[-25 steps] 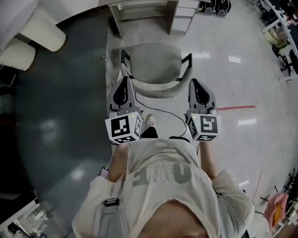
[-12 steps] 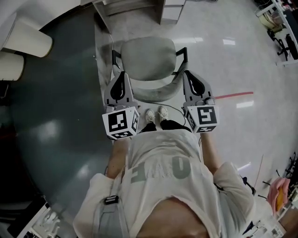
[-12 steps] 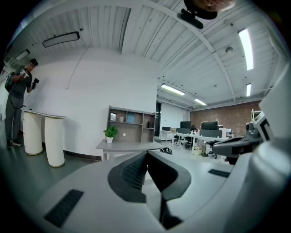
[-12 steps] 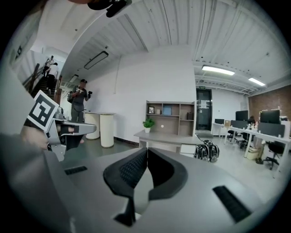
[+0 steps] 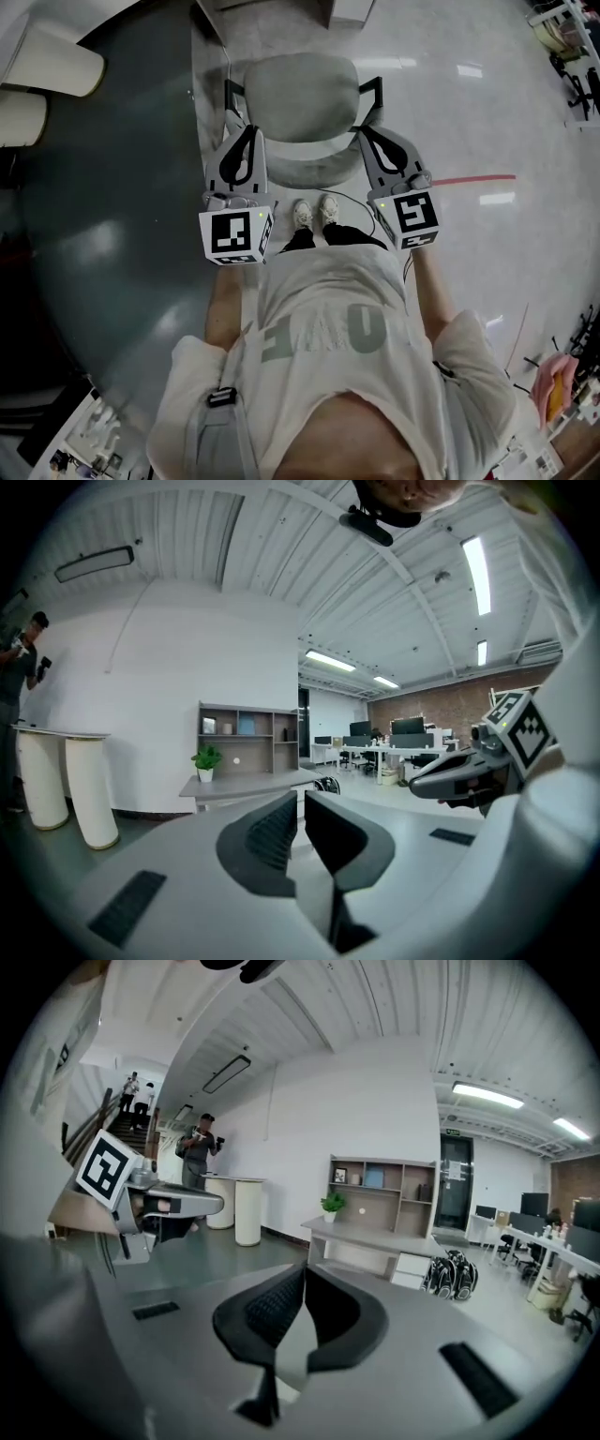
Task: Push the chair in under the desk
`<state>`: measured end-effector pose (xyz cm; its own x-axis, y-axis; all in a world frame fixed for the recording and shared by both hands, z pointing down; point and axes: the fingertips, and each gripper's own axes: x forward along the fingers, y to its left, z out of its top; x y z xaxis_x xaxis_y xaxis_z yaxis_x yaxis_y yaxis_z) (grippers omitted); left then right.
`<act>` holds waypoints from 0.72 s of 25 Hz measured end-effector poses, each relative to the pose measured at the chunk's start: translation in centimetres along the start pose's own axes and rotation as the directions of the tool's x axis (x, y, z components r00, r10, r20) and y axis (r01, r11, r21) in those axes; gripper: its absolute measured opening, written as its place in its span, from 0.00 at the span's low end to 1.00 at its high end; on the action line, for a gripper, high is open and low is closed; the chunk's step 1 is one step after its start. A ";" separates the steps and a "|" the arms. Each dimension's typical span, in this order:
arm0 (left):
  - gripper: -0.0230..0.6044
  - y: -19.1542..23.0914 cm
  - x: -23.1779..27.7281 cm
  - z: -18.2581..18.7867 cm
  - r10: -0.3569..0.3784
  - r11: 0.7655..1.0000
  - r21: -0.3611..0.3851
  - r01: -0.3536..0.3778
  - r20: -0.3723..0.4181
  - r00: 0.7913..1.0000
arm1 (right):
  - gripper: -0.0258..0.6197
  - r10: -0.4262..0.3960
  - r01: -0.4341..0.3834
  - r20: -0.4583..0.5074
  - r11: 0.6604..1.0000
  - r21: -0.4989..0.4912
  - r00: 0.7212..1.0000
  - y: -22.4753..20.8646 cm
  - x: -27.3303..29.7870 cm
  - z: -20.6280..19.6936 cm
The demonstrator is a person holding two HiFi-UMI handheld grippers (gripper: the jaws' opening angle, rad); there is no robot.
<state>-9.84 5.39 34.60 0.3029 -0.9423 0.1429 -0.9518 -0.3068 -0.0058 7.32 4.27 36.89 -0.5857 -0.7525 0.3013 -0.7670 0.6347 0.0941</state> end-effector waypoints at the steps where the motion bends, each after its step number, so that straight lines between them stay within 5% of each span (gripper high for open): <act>1: 0.06 0.0 0.2 -0.2 -0.019 1.000 0.017 0.020 -0.016 1.000 | 0.07 0.031 -0.031 -0.010 0.999 -0.007 0.999 0.4 0.2 -0.2; 6: 0.20 -2.1 0.3 -2.8 -0.156 0.977 0.126 0.175 -0.146 0.977 | 0.08 0.187 -0.190 -0.094 0.981 -0.030 0.978 3.5 0.1 -2.1; 7: 0.26 -2.7 0.2 -3.8 -0.196 0.964 0.142 0.225 -0.190 0.962 | 0.17 0.224 -0.229 -0.122 0.973 -0.031 0.967 4.4 0.2 -2.7; 8: 0.33 -3.3 0.1 -5.1 -0.235 0.947 0.161 0.277 -0.239 0.942 | 0.37 0.263 -0.271 -0.157 0.962 -0.031 0.952 5.2 0.3 -3.4; 9: 0.38 -3.9 -0.1 -6.4 -0.269 0.926 0.185 0.330 -0.294 0.917 | 0.39 0.294 -0.307 -0.192 0.951 -0.038 0.936 6.1 0.5 -4.1; 11: 0.40 -5.2 -0.9 -9.4 -0.323 0.862 0.246 0.443 -0.409 0.854 | 0.40 0.331 -0.359 -0.255 0.930 -0.073 0.909 7.5 0.7 -5.5; 16: 0.48 -7.8 -2.7 -15.5 -0.389 0.660 0.348 0.666 -0.600 0.699 | 0.41 0.382 -0.465 -0.411 0.877 -0.123 0.828 10.1 1.1 -10.2; 18: 0.50 -8.8 -3.4 -17.8 -0.392 0.605 0.350 0.715 -0.651 0.650 | 0.41 0.397 -0.506 -0.469 0.852 -0.131 0.789 11.1 0.6 -12.6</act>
<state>-3.37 13.66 51.77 0.5377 -0.4047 0.7396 -0.3420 -0.9066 -0.2474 1.75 13.06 50.05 -0.6438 -0.2597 0.7198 -0.3228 0.9450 0.0523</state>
